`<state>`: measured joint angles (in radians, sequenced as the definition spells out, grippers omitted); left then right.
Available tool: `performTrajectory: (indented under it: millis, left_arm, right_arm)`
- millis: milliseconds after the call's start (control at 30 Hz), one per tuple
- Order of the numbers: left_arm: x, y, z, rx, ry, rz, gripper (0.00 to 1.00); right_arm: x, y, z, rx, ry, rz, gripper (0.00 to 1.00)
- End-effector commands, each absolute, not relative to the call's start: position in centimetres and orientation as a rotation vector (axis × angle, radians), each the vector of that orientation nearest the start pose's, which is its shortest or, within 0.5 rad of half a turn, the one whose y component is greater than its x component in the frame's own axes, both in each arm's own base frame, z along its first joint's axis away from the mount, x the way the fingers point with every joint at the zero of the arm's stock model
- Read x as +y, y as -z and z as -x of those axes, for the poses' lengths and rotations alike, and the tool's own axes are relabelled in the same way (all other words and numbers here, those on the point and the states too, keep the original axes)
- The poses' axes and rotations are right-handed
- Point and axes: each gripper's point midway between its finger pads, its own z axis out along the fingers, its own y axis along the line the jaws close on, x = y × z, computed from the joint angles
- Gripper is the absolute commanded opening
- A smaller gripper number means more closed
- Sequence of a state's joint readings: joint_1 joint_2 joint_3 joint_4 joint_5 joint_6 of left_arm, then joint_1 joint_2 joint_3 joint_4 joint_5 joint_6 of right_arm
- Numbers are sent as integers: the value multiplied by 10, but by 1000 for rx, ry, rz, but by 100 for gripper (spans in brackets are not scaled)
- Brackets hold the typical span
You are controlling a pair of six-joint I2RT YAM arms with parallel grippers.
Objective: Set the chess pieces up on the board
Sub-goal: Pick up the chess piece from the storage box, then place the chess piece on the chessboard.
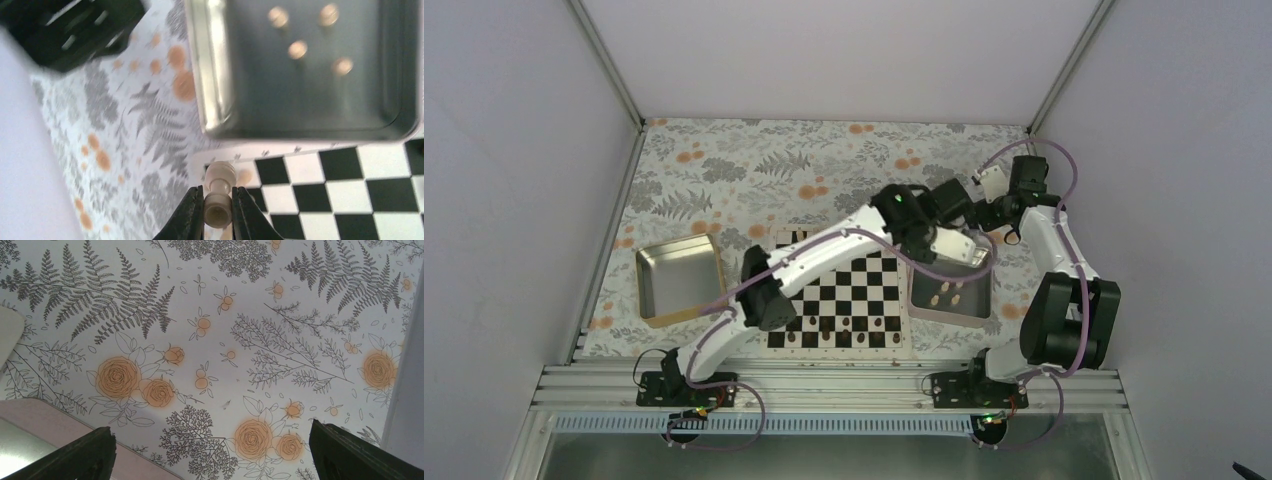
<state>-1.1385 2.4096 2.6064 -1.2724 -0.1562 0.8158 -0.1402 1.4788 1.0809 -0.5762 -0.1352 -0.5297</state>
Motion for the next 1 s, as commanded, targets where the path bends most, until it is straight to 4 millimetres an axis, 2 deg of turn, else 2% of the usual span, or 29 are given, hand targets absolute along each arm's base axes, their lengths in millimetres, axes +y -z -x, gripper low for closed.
performTrajectory:
  millis: [0,167,233,300,400,533,633,733,967]
  left_arm:
    - [-443,-196,-301,1715,-148,-2047,11]
    - [-369,-202,-357,1942,-164,-1878,11]
    - [-328,-198,-378,2023,-189,-1810,11]
    - [-295,-192,-393,2076,-221,-1754,11]
    - [-253,-174,-402,2161,-259,-1700,11]
    - [-209,-145,-398,2248,-302,-1662,11]
    - [-188,-128,-393,2309,-262,-1627,11]
    - [-177,-116,-390,2351,-223,-1594,11]
    - [-180,-86,-385,2394,-126,-1574,10]
  right_arm:
    - [-30,-132,-384,2478,105,541,99]
    - [-31,-130,-385,2488,104,540,99]
    - [-31,-129,-385,2491,107,540,99]
    - [-32,-128,-385,2496,108,536,99]
    - [-32,-126,-385,2502,108,539,99]
    - [-31,-123,-384,2512,106,541,99]
    - [-31,-121,-384,2518,106,546,99]
    - [-29,-120,-384,2520,106,551,99]
    - [-27,-117,-384,2529,106,560,99]
